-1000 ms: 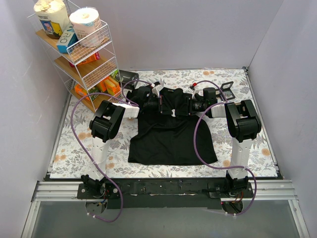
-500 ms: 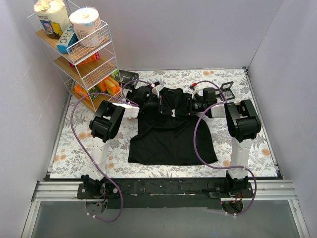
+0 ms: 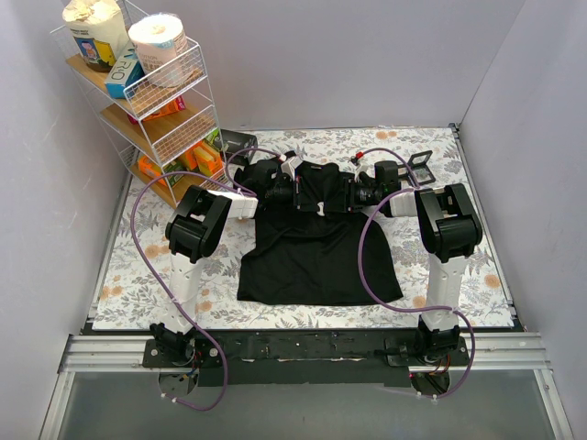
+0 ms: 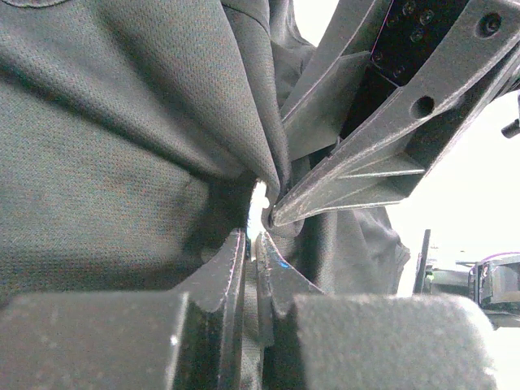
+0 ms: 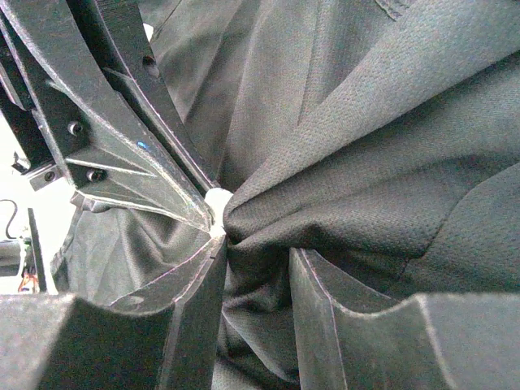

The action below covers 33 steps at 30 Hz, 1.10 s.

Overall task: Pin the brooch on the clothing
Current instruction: Pin the brooch to the clothes.

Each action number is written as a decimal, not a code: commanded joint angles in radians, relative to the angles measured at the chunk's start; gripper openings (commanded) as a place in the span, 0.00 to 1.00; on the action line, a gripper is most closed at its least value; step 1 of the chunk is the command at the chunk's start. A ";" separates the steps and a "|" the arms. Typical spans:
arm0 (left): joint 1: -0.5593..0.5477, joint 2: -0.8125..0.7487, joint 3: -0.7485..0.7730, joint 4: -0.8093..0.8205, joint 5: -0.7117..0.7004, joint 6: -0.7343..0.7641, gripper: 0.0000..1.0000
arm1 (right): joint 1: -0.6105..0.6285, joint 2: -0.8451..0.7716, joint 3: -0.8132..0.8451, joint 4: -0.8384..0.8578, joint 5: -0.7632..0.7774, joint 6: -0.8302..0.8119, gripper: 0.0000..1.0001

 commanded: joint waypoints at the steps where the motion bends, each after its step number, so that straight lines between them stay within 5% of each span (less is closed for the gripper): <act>1: -0.012 -0.022 -0.010 0.030 0.031 0.003 0.00 | 0.018 0.016 0.044 0.045 -0.003 0.003 0.44; 13: -0.014 -0.027 -0.014 0.033 0.022 0.000 0.00 | 0.022 0.030 0.044 0.032 0.004 -0.004 0.41; 18: -0.012 -0.034 -0.010 -0.021 -0.070 -0.010 0.00 | 0.021 -0.001 0.015 0.032 -0.012 -0.017 0.54; 33: -0.008 -0.070 -0.313 0.496 -0.199 -0.231 0.00 | 0.013 -0.005 -0.077 0.184 -0.016 0.117 0.59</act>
